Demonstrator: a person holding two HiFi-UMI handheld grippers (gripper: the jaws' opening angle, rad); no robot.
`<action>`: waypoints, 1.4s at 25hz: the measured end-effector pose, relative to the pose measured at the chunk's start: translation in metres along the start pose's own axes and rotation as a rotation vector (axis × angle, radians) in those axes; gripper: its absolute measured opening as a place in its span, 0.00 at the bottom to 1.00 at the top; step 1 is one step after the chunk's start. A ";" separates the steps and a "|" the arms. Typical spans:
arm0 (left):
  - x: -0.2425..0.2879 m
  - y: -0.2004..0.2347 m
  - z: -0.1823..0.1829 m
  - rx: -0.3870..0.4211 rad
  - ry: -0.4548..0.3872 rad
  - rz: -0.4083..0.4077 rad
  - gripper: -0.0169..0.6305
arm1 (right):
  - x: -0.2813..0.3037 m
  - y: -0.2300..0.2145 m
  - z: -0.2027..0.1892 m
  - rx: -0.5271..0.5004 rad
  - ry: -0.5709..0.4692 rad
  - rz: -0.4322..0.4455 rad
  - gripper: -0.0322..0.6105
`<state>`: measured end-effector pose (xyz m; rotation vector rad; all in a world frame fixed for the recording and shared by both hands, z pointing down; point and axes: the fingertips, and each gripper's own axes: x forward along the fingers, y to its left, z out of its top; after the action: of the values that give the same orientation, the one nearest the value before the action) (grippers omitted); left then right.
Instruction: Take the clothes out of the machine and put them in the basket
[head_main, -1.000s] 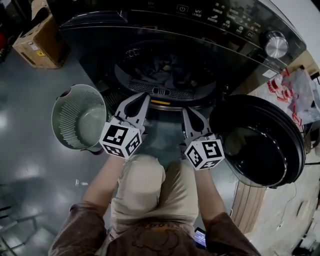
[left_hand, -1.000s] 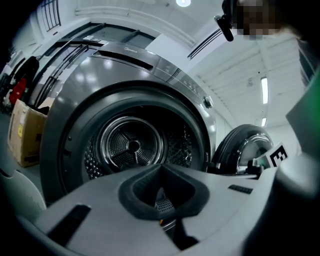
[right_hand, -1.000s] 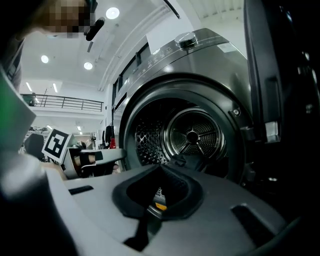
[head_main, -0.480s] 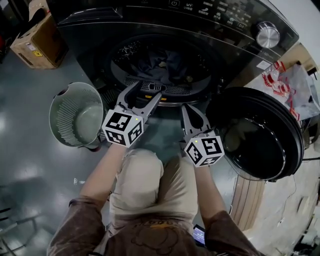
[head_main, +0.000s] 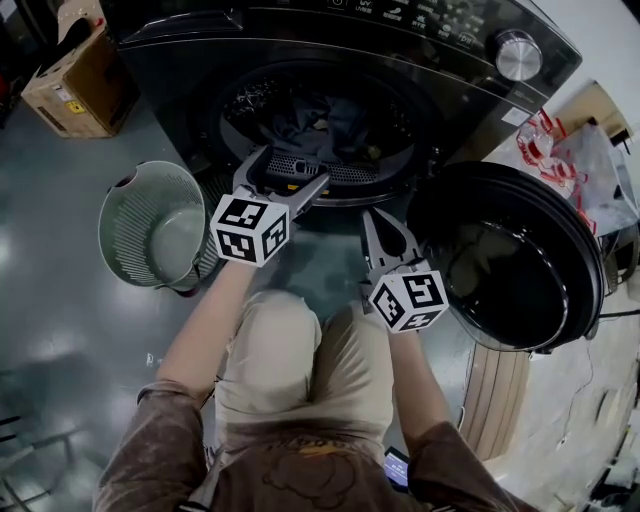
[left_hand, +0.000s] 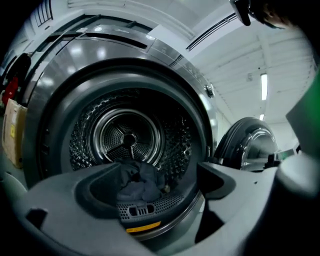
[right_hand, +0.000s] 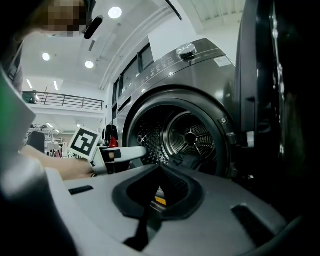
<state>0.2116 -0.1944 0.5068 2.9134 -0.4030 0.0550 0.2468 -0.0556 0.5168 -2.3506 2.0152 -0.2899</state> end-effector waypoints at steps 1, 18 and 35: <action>0.004 0.004 0.000 -0.002 0.000 0.009 0.74 | -0.001 0.001 0.000 -0.001 0.001 0.001 0.05; 0.120 0.043 -0.022 0.171 0.125 0.060 0.77 | 0.007 -0.006 -0.019 0.014 0.042 -0.006 0.05; 0.235 0.089 -0.039 0.382 0.297 0.024 0.92 | 0.030 -0.026 -0.040 0.046 0.093 -0.053 0.05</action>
<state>0.4126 -0.3329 0.5766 3.1943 -0.4134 0.6248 0.2704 -0.0769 0.5639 -2.4086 1.9638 -0.4498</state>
